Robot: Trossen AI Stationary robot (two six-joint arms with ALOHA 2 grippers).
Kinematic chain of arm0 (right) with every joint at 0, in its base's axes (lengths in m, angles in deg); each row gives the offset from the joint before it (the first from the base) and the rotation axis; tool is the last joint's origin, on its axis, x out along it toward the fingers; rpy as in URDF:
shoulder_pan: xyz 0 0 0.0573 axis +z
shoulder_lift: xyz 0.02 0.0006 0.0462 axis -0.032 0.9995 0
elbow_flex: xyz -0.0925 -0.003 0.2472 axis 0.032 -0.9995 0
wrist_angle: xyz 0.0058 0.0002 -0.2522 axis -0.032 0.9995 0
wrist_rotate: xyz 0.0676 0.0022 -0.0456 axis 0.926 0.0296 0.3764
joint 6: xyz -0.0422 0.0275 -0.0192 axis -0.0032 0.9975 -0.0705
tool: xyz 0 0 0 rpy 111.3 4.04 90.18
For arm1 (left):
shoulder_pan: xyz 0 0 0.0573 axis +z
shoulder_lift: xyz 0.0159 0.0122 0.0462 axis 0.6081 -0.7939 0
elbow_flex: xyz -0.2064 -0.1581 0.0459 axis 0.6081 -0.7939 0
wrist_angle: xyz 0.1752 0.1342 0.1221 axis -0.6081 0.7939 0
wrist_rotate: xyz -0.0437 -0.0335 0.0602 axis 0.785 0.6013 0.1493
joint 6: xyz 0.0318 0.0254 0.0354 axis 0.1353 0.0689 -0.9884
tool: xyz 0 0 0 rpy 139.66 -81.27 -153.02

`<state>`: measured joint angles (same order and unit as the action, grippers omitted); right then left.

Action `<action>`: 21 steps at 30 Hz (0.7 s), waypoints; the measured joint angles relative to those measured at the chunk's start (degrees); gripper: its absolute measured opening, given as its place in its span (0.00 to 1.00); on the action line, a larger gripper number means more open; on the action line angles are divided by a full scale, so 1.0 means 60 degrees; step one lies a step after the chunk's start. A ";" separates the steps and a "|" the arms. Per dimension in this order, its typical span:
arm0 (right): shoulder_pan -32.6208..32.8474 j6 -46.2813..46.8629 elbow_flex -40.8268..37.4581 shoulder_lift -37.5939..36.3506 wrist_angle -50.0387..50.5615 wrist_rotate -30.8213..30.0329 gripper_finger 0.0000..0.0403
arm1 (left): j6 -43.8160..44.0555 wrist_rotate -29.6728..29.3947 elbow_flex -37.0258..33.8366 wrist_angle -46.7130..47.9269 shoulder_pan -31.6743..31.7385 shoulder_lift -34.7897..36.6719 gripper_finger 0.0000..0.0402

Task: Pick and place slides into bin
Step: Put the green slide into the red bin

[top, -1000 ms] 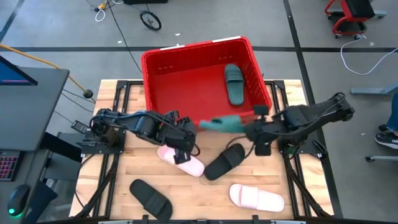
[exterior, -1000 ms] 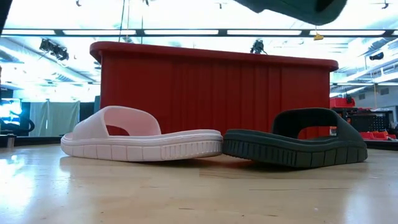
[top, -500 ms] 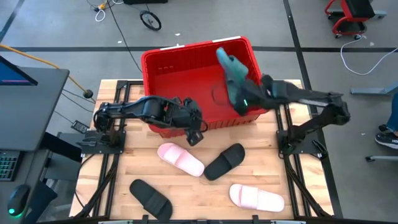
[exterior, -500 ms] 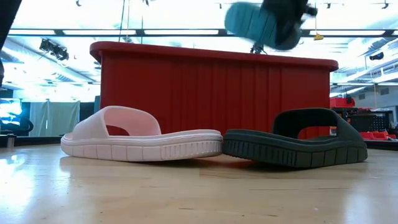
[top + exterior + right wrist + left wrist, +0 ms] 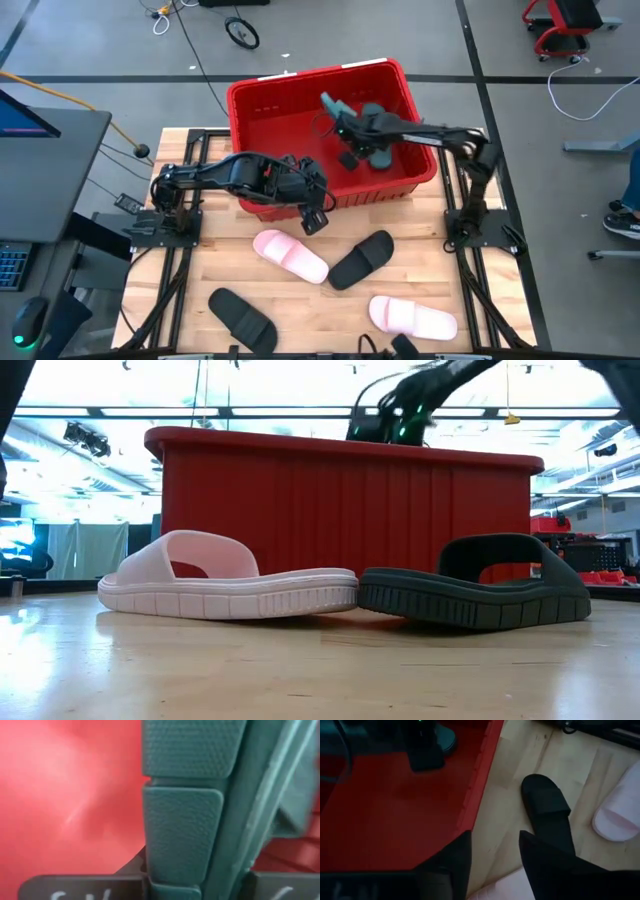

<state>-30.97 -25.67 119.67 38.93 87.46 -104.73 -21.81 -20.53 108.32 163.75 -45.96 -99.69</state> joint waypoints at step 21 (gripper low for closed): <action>-0.0153 0.1681 0.0000 -0.0342 -0.0675 0.0290 0.49 | 0.0004 -0.0004 0.0000 0.0106 -0.0011 -0.0004 0.32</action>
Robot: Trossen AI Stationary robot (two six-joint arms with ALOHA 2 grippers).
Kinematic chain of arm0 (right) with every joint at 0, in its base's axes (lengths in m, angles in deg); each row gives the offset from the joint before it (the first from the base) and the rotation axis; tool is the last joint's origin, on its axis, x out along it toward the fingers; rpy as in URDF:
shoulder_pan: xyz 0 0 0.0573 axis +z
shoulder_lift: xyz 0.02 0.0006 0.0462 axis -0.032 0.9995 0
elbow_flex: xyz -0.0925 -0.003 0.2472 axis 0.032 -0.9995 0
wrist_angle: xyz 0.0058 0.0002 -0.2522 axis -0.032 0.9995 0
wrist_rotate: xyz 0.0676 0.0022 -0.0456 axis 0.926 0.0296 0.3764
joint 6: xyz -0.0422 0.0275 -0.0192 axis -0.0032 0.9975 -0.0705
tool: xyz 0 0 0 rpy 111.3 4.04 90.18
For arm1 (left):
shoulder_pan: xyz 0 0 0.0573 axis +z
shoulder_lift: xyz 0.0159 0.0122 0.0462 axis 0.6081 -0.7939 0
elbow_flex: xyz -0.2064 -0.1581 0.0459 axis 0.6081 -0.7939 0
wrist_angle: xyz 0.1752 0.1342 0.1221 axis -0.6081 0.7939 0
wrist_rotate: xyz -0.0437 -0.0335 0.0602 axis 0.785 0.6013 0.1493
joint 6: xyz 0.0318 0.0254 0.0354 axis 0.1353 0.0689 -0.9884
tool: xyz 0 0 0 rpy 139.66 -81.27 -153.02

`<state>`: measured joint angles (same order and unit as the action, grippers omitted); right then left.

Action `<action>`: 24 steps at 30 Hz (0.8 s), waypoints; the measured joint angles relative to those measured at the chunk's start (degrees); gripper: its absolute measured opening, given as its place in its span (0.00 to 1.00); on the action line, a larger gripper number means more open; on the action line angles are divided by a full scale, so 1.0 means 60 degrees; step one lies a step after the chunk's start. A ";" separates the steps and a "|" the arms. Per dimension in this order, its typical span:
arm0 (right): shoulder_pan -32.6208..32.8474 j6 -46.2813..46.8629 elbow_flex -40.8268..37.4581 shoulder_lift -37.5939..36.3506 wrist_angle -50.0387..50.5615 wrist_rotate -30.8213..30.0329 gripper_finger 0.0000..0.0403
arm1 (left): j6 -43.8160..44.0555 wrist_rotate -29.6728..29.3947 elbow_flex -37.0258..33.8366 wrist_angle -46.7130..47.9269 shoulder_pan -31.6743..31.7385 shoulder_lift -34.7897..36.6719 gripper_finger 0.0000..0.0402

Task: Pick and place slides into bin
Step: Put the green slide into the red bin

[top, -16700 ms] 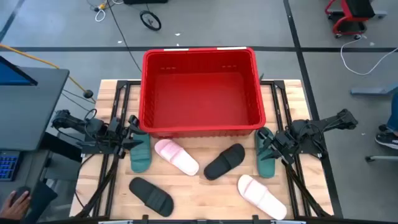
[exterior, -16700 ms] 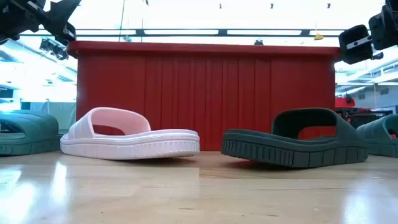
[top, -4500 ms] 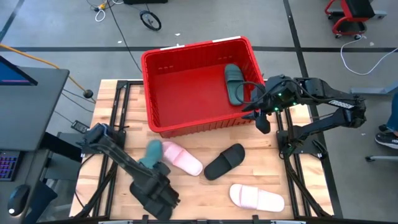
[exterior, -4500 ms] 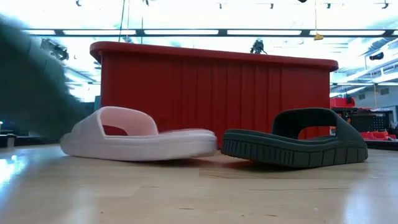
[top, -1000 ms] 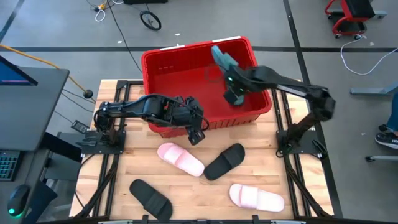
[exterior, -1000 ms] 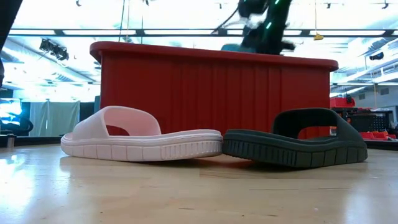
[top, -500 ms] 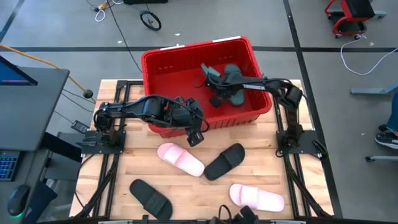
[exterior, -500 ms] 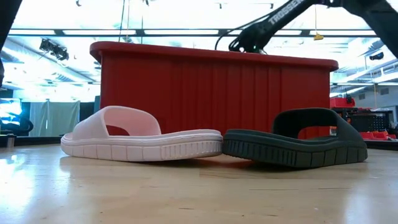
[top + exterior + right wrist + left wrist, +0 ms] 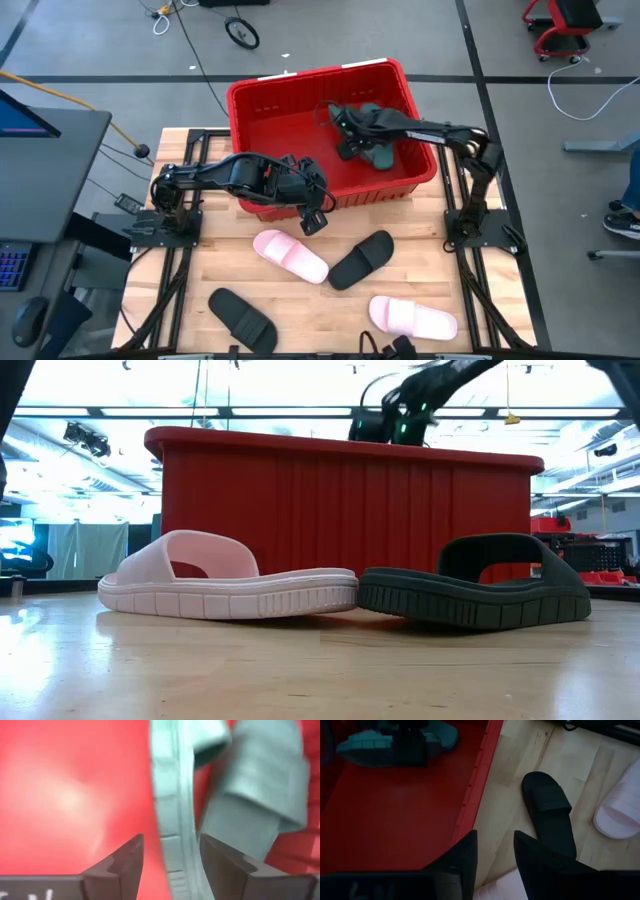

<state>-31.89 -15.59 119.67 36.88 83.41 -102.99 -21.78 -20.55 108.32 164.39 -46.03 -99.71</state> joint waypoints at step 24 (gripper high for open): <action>-0.0151 -0.1087 0.0004 -0.0311 -0.1476 0.2698 0.03 | 0.1199 -0.0032 0.0000 -0.0029 -0.0326 0.0000 0.26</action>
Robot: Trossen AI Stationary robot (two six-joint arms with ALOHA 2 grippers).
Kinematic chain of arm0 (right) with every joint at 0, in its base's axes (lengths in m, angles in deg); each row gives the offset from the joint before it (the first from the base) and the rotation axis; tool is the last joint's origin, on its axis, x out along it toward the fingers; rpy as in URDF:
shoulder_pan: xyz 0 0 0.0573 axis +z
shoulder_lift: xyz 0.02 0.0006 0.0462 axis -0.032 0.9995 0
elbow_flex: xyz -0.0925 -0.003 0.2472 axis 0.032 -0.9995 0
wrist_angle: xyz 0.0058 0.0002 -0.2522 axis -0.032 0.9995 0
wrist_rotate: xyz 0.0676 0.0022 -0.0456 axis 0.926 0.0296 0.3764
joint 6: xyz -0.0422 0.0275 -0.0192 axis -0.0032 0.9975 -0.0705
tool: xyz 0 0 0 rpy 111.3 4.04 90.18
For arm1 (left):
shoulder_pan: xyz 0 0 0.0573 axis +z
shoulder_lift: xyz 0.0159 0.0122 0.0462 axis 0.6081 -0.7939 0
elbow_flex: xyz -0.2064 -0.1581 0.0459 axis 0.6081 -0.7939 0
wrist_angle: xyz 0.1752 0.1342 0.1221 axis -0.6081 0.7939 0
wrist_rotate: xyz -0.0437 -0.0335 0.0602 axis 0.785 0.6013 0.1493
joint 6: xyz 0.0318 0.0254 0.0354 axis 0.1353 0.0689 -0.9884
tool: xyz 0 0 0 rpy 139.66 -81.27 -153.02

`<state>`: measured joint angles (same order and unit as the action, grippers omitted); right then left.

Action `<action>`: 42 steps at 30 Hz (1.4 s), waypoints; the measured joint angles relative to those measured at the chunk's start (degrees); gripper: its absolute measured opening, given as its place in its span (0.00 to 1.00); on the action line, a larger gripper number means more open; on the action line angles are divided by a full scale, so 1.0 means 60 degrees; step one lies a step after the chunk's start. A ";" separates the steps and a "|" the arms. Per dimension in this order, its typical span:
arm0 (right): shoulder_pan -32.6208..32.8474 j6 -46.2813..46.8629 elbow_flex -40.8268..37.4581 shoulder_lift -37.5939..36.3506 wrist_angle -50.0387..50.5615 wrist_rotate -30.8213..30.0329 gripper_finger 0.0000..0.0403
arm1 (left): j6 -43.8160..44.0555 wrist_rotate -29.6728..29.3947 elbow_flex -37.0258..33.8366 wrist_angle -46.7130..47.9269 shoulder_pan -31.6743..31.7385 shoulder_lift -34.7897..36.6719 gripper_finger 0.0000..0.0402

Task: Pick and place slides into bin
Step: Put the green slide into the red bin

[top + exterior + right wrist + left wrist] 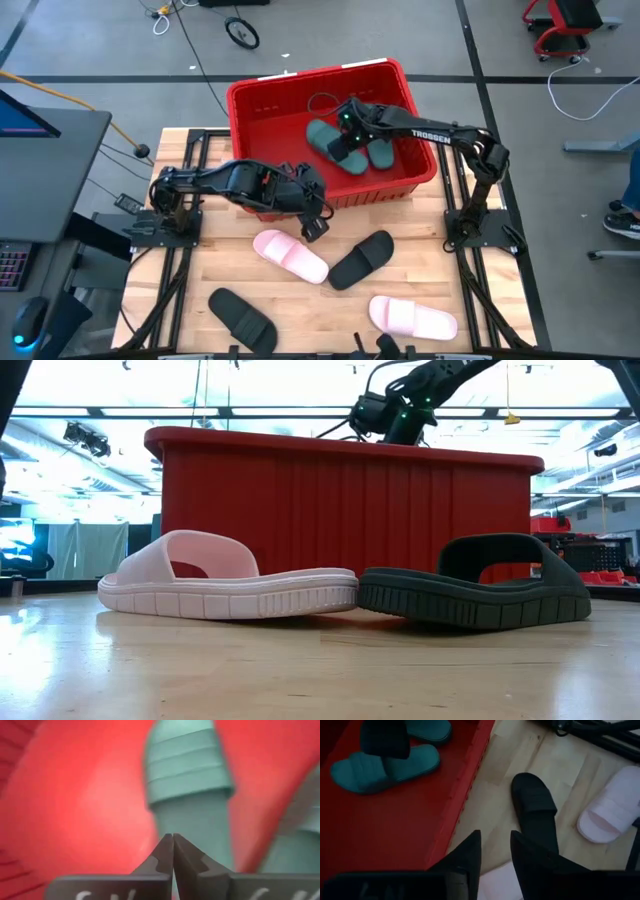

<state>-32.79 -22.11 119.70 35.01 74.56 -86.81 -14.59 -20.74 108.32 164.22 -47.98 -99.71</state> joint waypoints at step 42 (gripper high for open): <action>0.0648 0.0261 -0.0870 -0.6861 0.2869 -0.1659 0.01 | -0.1381 0.6134 -0.8819 -0.9487 0.7877 -0.0775 0.00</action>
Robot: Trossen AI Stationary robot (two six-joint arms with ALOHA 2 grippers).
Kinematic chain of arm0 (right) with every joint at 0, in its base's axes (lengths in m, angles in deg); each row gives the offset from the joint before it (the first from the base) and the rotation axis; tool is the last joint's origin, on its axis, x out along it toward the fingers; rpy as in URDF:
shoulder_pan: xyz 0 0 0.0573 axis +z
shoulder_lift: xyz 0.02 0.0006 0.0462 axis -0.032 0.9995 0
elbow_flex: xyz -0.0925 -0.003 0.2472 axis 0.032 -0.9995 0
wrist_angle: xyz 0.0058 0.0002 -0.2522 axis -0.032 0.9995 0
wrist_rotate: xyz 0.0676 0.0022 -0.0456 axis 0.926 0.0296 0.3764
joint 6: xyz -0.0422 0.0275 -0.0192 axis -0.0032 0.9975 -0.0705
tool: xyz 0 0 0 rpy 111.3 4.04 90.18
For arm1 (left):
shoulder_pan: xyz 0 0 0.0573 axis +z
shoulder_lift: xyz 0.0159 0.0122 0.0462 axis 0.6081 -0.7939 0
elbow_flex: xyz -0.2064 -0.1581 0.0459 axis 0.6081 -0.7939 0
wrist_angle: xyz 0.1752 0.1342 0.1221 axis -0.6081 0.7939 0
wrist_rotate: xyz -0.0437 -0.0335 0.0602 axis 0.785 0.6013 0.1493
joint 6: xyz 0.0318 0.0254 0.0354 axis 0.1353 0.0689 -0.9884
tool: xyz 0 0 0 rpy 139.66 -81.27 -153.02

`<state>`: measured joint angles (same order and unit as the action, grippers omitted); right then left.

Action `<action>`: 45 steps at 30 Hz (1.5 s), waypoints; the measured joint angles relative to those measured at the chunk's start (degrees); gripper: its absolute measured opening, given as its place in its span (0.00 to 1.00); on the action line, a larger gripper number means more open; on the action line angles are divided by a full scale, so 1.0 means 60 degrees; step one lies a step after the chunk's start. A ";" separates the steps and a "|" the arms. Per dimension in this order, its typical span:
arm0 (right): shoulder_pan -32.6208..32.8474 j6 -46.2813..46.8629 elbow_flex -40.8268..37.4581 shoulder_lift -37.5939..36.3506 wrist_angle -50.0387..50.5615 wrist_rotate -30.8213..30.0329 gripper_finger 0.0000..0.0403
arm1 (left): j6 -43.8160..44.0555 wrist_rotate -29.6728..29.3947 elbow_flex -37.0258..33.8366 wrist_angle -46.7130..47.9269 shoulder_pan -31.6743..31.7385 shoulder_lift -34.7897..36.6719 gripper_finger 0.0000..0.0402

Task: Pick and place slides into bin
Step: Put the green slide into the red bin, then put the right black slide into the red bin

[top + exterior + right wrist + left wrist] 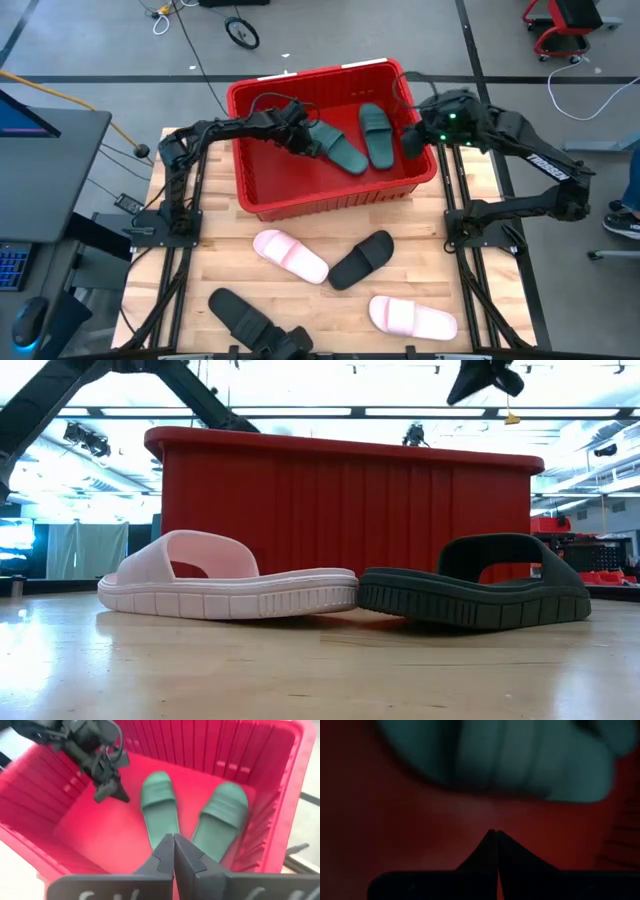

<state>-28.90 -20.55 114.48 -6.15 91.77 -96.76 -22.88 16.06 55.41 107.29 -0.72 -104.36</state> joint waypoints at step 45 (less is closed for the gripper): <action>0.3505 0.1120 -0.0558 -0.0053 0.1481 0.3876 0.01 | -0.2265 0.1030 0.7500 0.5480 -0.2016 -0.0890 0.00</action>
<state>-7.87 -13.83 111.13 -6.47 100.66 -73.51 -36.47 22.24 100.41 140.17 -12.81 -109.70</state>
